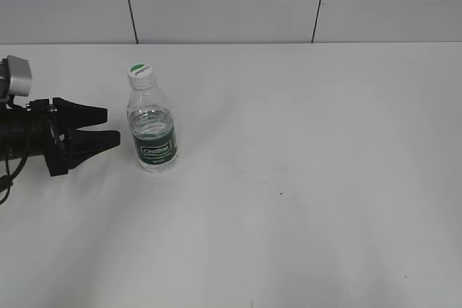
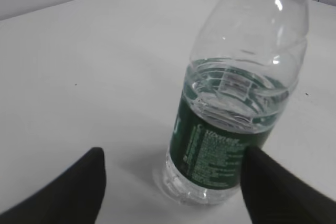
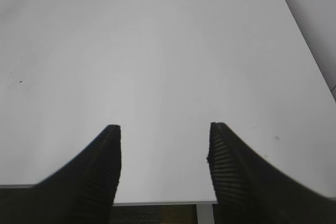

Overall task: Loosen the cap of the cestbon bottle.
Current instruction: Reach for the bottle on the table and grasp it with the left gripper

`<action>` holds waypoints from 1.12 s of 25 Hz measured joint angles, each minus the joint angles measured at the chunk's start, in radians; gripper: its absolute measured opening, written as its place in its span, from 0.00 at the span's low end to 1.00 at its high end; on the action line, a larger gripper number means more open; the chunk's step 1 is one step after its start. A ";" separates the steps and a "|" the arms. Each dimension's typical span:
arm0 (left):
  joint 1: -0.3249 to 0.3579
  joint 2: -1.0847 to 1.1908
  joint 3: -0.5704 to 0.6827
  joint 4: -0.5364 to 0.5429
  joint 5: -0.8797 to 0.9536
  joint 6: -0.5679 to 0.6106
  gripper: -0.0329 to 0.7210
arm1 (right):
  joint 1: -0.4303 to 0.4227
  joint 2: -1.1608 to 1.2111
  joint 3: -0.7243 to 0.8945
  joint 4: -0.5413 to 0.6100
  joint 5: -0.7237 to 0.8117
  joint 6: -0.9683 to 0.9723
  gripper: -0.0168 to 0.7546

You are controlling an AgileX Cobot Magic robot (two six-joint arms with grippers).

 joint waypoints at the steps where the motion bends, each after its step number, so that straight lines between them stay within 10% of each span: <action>1: -0.001 0.000 0.000 0.000 0.000 0.001 0.66 | 0.000 0.000 0.000 0.000 0.000 0.000 0.56; 28: -0.178 0.119 -0.188 0.122 0.007 -0.081 0.61 | 0.000 0.000 0.000 0.000 0.000 0.000 0.56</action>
